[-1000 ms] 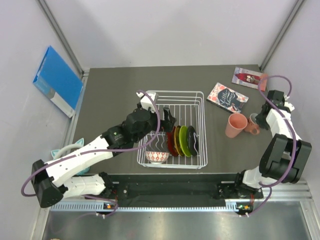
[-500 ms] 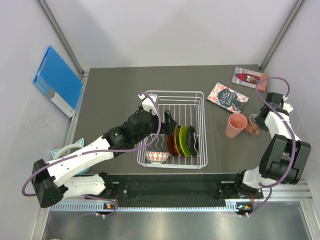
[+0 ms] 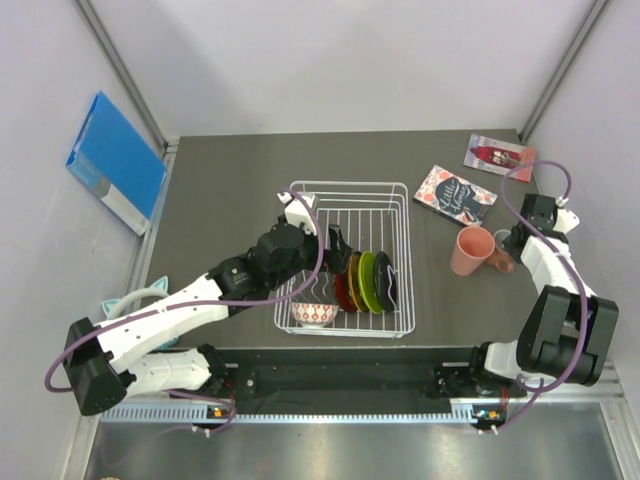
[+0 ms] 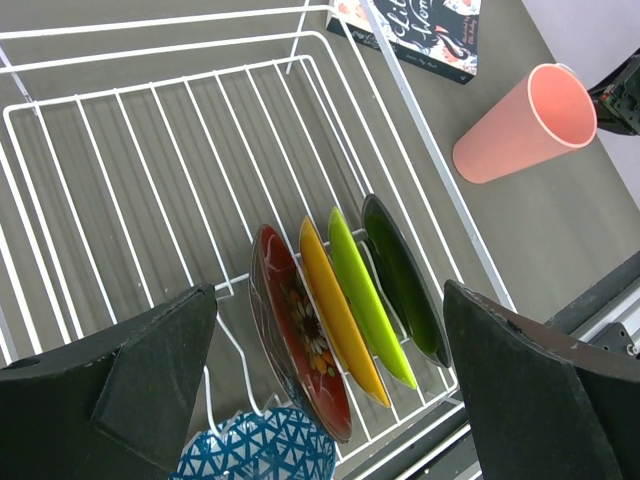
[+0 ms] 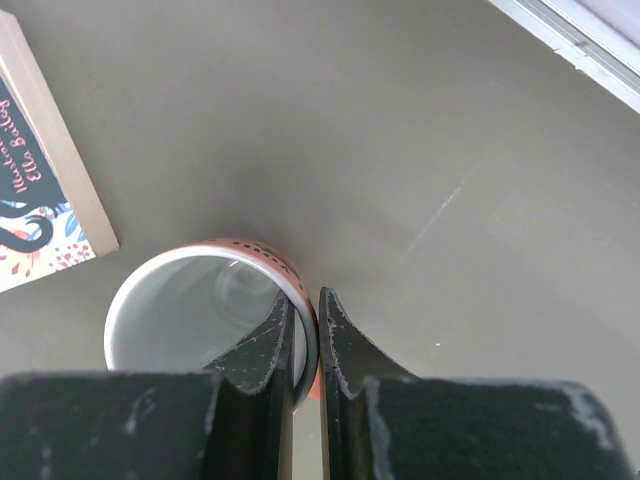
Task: Unload the mixed dishes from the dish rack
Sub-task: Place the cup at the center of the board.
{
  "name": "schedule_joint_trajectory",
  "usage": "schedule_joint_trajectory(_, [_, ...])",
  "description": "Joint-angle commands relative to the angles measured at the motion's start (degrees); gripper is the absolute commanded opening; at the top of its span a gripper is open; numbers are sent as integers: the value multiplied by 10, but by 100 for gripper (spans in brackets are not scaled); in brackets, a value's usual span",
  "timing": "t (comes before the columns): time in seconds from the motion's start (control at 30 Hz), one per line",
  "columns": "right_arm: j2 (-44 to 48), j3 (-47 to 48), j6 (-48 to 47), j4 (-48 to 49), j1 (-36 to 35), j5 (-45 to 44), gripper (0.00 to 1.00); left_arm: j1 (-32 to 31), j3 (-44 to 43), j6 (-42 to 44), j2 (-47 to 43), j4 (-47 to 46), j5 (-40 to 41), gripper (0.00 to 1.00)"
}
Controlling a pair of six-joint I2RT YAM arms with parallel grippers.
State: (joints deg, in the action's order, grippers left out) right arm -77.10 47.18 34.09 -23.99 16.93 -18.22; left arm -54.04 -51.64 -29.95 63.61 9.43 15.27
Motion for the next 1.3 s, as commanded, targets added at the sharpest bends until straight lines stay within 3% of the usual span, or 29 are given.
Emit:
schedule_joint_trajectory(0.0, [4,7,6,19,-15,-23,0,1,4,-5,-10,-35,1,99])
schedule_joint_trajectory(0.27, [5,13,4,10,-18,-28,2,0,0,-4,-4,-31,4,99])
schedule_joint_trajectory(0.47, [9,25,2,-2,-19,-18,23,1,-1,-4,5,-32,-1,99])
schedule_joint_trajectory(0.67, [29,26,3,-11,-19,-12,36,1,-3,-5,9,-34,-3,99])
schedule_joint_trajectory(1.0, [65,84,13,-62,-19,6,38,1,-7,-4,12,-29,-4,99])
schedule_joint_trajectory(1.2, [135,161,41,-105,-22,30,38,1,-10,-5,13,-22,9,99])
schedule_joint_trajectory(1.27, [173,192,66,-99,-54,37,38,1,-12,-5,18,-19,17,99])
